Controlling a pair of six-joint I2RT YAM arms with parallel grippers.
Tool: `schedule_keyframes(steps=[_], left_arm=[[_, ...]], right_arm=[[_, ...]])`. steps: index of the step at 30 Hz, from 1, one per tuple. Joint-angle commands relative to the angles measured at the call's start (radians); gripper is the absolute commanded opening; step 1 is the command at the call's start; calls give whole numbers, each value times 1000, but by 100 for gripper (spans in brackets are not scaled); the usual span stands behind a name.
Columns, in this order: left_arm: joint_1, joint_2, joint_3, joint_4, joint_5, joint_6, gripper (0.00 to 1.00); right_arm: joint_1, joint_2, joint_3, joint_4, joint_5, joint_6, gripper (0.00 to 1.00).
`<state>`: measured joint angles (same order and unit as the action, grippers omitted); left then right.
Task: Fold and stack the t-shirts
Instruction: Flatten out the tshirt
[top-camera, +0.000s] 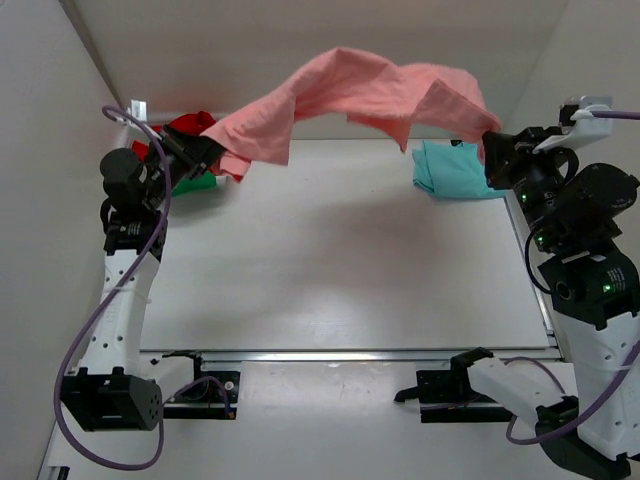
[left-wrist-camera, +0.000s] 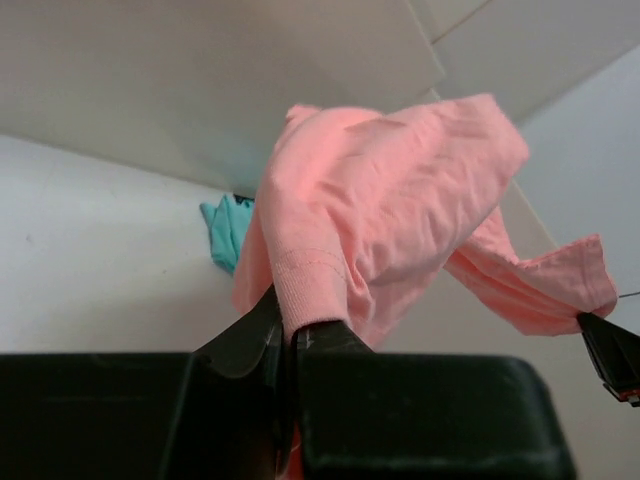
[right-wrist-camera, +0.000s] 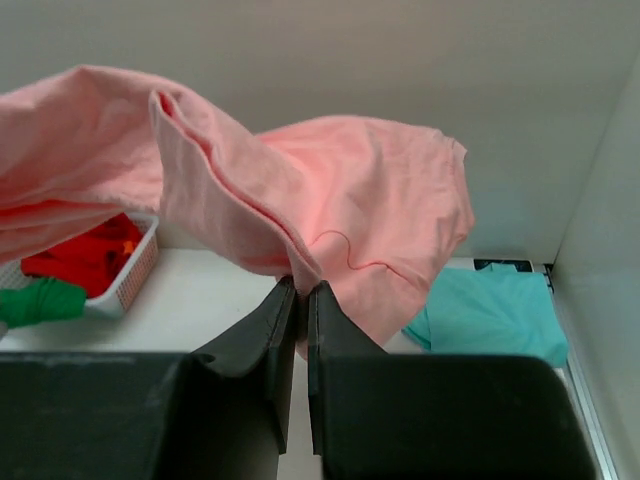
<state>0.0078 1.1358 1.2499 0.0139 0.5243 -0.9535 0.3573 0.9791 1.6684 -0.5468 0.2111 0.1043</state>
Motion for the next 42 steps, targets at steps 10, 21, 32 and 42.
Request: schedule_keyframes(steps=[10,21,32,42], left_arm=[[50,-192,-138,-133,-66,79,3],[58,-124,-306,-100,-167,124,9],[46,-232,-586,-1,-337,76,68],[-46,-253,-747,-186,-500,186,57]], right_arm=[[-287,22,16,-48,-313,-30,0],[-296,262,-33,70,-358,-86,0],[-123,716,184,109,176,-212,74],[234,258,-649,192,-125,312,32]])
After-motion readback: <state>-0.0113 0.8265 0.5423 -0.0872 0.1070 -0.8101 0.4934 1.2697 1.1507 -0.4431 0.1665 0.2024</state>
